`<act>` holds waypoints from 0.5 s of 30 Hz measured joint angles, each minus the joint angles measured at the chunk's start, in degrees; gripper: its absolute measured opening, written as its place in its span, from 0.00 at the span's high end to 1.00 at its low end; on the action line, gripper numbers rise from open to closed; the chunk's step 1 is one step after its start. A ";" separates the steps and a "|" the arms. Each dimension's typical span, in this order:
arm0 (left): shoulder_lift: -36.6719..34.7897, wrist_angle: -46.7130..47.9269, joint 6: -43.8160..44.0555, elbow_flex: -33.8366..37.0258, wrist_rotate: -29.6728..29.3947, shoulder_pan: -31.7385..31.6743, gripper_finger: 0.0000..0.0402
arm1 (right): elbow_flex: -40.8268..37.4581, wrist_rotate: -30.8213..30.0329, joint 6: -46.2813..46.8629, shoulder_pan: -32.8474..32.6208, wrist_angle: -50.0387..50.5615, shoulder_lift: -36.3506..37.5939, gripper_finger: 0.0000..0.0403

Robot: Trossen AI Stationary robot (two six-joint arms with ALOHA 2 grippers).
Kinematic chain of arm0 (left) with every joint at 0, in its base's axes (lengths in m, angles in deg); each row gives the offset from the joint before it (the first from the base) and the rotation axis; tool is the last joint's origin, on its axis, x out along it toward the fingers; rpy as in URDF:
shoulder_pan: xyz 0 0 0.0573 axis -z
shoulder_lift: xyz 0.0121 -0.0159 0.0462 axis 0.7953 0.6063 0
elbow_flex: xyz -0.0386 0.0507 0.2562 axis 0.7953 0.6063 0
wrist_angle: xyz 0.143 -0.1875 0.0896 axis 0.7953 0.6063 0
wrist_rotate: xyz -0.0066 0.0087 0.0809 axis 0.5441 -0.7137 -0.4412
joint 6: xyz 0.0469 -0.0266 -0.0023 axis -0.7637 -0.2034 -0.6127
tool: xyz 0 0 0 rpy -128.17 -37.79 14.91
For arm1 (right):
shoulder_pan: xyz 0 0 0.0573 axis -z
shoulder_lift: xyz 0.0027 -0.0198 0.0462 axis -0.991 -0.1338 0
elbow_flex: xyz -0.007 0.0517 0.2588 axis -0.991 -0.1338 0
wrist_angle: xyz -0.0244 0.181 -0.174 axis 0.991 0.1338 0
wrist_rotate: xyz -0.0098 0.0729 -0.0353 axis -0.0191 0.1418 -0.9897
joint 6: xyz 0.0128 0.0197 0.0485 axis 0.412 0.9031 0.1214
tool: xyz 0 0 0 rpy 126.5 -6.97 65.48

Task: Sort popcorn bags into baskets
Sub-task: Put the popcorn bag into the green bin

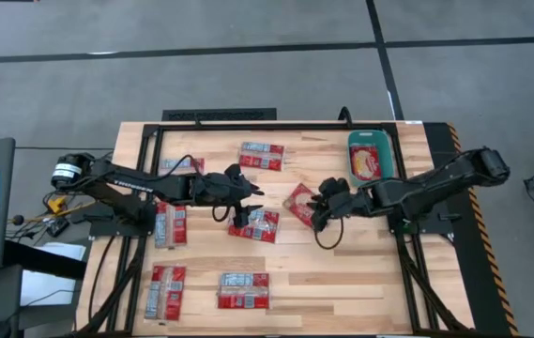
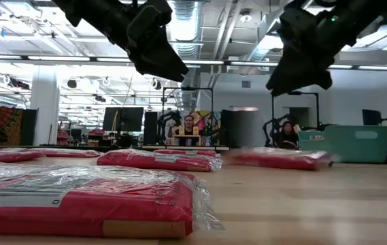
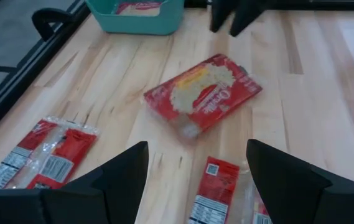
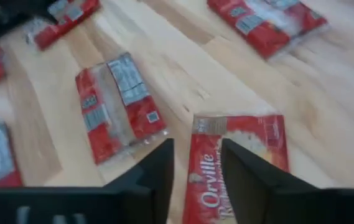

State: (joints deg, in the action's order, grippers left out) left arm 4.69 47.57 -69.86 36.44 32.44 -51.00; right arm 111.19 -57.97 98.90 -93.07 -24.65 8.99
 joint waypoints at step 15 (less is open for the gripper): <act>0.00 2.54 0.58 0.00 -4.39 0.99 0.35 | 0.04 9.02 -6.19 1.55 15.21 -15.01 0.63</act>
State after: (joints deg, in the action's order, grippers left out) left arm 4.69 50.11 -69.28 36.44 28.05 -50.00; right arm 111.23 -48.95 92.71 -91.52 -9.44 -6.02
